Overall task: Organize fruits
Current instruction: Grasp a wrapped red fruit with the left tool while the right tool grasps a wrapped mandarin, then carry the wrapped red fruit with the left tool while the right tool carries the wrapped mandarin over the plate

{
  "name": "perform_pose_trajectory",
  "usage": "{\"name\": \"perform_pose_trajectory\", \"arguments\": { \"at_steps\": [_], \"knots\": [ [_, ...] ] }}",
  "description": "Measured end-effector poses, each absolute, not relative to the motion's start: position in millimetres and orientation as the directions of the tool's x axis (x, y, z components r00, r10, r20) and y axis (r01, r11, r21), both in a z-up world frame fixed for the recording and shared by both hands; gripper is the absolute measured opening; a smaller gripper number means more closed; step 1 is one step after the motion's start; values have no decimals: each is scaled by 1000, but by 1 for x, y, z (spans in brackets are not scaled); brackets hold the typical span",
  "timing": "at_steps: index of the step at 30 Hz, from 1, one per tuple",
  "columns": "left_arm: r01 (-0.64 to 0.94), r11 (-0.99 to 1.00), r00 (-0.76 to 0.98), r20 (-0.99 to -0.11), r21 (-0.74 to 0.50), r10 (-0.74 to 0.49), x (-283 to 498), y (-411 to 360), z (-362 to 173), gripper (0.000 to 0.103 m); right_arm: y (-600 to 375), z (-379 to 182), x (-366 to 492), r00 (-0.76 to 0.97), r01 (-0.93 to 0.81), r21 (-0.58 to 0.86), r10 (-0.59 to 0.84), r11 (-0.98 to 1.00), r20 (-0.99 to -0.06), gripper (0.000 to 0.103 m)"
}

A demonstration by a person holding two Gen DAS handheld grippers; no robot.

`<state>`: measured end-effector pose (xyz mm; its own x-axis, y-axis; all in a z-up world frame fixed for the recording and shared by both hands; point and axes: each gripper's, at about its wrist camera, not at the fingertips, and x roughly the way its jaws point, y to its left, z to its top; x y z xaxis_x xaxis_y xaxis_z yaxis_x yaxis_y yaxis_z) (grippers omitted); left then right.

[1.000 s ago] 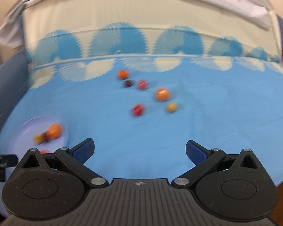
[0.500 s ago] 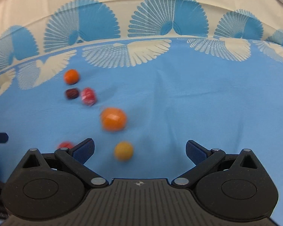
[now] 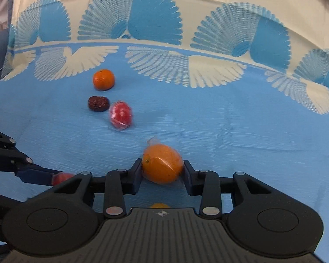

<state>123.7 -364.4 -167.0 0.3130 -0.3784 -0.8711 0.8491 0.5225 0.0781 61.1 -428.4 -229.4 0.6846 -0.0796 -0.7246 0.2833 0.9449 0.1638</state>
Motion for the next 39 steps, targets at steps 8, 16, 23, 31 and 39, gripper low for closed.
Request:
{"name": "perform_pose_trajectory", "arguments": {
  "at_steps": [8, 16, 23, 31, 39],
  "knots": [
    [825, 559, 365, -836, 85, -411, 119, -336, -132, 30, -440, -199, 29, 699, 372, 173, -153, 912, -698, 39],
    [766, 633, 458, -787, 114, -412, 96, -271, -65, 30, -399, -133, -19, 762, 383, 163, -211, 909, -612, 39],
    [687, 706, 551, -756, 170, -354, 63, -185, -16, 30, -321, -82, -62, 806, 318, 228, -136, 920, -576, 40],
    [568, 810, 584, -766, 148, -269, 26, -77, 10, 30, -224, -45, -98, 809, 166, 320, 57, 933, -585, 40],
    [491, 864, 591, -771, 111, -237, -3, -3, 15, 30, -149, -27, -122, 774, 35, 303, 166, 952, -611, 40]
  ]
}}
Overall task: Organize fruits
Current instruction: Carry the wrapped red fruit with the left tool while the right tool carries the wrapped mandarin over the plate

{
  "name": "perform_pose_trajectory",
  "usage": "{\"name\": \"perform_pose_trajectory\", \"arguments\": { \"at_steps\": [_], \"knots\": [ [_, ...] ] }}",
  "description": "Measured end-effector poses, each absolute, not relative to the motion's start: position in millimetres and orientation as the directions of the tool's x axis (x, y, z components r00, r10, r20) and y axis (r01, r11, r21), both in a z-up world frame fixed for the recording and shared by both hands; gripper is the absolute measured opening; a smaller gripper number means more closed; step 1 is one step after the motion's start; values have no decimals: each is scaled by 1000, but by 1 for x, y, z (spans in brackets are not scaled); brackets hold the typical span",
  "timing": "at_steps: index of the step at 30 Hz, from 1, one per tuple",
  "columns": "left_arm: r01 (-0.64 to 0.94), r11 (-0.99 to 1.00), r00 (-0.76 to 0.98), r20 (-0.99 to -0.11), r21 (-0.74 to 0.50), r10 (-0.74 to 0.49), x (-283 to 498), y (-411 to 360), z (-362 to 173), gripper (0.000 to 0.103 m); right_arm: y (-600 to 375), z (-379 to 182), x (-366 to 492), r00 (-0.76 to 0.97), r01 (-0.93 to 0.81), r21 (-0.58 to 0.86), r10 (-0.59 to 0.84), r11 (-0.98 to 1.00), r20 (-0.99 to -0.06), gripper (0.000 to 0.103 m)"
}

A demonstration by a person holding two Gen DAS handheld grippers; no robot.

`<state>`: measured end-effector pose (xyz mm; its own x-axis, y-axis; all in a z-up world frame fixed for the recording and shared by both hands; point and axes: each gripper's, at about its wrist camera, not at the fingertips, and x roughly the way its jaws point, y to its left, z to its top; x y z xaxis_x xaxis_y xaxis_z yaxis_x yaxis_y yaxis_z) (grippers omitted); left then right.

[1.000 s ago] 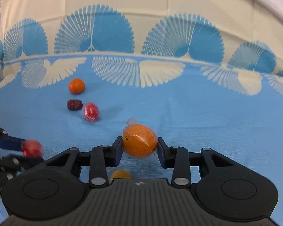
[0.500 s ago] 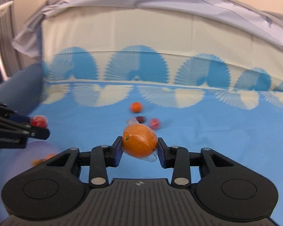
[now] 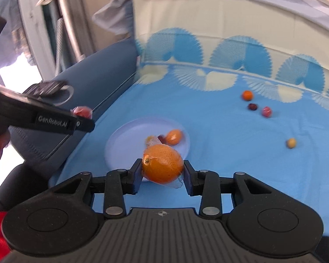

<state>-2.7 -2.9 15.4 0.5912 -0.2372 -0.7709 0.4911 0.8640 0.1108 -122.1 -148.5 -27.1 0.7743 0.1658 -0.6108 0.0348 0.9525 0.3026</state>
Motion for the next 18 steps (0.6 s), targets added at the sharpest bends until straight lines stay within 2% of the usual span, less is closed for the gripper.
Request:
{"name": "perform_pose_trajectory", "arguments": {
  "at_steps": [18],
  "knots": [
    [436, 898, 617, -746, 62, -249, -15, 46, 16, 30, -110, -18, -127, 755, -16, 218, 155, 976, -637, 40]
  ]
}}
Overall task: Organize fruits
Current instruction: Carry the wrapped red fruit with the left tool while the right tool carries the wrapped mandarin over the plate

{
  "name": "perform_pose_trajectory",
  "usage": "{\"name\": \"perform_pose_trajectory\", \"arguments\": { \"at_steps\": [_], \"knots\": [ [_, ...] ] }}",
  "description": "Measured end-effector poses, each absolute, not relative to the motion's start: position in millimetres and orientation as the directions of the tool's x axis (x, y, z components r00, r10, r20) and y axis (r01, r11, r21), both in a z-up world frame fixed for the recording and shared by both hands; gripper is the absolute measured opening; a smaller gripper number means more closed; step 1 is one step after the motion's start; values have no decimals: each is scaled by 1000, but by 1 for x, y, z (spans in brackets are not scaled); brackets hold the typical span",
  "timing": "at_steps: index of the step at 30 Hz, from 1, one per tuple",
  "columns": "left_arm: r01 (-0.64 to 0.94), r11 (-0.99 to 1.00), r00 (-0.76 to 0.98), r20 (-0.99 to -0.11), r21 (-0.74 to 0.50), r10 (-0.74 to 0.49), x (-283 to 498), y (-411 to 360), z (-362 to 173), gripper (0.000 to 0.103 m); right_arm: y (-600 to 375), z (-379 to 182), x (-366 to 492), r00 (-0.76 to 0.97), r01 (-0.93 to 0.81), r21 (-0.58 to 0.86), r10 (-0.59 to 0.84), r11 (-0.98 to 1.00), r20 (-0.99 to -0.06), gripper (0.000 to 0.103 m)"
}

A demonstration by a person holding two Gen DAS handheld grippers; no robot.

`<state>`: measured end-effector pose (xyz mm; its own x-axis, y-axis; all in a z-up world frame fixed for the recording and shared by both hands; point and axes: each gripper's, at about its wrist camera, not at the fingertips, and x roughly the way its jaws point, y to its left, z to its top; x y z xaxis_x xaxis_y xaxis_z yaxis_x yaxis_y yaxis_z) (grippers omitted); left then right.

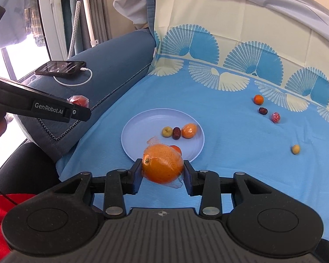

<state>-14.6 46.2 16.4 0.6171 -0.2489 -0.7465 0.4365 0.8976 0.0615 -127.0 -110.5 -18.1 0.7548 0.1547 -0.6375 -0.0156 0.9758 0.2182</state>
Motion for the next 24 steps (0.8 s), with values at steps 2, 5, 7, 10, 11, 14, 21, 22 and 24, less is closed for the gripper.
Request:
{"name": "perform_pose_trajectory", "arguments": {
  "at_steps": [2, 5, 7, 10, 11, 14, 21, 22, 24],
  "knots": [
    [434, 899, 616, -748, 60, -248, -13, 46, 16, 30, -111, -18, -127, 753, -17, 218, 156, 976, -639, 40],
    [431, 901, 611, -752, 53, -248, -11, 47, 15, 30, -111, -19, -126, 752, -21, 217, 158, 976, -640, 40],
    [430, 901, 610, -753, 53, -247, -10, 47, 14, 30, -111, -19, -126, 750, -23, 215, 159, 976, -642, 40],
    [432, 901, 607, -754, 49, -250, -8, 46, 14, 30, -111, -20, -124, 747, -23, 217, 161, 976, -645, 40],
    [432, 901, 605, -756, 48, -250, -7, 46, 13, 30, -110, -20, -124, 746, -22, 218, 161, 976, -646, 40],
    [433, 900, 604, -757, 50, -248, -6, 46, 12, 30, -111, -21, -123, 743, -19, 222, 162, 975, -650, 40],
    [430, 901, 599, -763, 52, -242, -2, 46, 7, 30, -111, -24, -119, 734, -18, 227, 167, 974, -658, 40],
    [429, 902, 598, -764, 51, -242, -2, 46, 7, 30, -111, -25, -118, 733, -18, 228, 168, 974, -659, 40],
    [429, 902, 597, -766, 50, -241, 0, 46, 6, 30, -111, -26, -117, 729, -17, 230, 169, 973, -663, 40]
  ]
}}
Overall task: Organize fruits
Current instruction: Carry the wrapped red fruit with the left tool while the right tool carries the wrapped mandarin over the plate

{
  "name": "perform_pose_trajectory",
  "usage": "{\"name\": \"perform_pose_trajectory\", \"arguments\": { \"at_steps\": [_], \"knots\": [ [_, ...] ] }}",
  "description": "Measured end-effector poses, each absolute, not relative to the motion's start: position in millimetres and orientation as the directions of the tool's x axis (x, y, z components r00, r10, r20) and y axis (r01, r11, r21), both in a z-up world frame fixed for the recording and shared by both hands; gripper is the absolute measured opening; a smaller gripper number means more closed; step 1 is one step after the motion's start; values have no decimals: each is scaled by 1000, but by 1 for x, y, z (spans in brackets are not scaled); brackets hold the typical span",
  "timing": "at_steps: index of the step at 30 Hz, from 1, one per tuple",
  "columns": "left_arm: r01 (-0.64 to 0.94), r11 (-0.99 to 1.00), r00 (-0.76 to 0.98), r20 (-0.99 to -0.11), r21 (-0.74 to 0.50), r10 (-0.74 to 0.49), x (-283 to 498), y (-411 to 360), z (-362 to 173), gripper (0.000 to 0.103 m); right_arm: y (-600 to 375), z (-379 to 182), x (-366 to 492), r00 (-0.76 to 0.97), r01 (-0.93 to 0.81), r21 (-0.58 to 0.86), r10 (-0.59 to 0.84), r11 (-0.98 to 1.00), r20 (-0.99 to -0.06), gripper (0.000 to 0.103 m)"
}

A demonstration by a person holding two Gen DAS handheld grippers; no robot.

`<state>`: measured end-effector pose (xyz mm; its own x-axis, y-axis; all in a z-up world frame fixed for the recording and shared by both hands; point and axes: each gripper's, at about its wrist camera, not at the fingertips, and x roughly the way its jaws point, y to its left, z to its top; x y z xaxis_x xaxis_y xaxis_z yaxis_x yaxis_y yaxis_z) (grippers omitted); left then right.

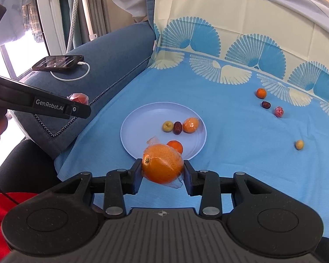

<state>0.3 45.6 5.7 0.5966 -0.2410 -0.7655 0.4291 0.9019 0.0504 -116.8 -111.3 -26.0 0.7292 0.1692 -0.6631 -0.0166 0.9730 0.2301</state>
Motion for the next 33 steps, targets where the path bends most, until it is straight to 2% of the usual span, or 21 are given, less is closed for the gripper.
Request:
{"name": "perform_pose_trajectory", "arguments": {
  "at_steps": [19, 33],
  "knots": [
    [430, 902, 565, -790, 36, -238, 26, 37, -14, 30, -110, -40, -85, 694, -8, 240, 178, 971, -697, 40],
    [460, 887, 525, -821, 52, -224, 70, 8, -43, 30, -114, -66, -27, 677, 1, 211, 154, 978, -720, 40]
  ]
}}
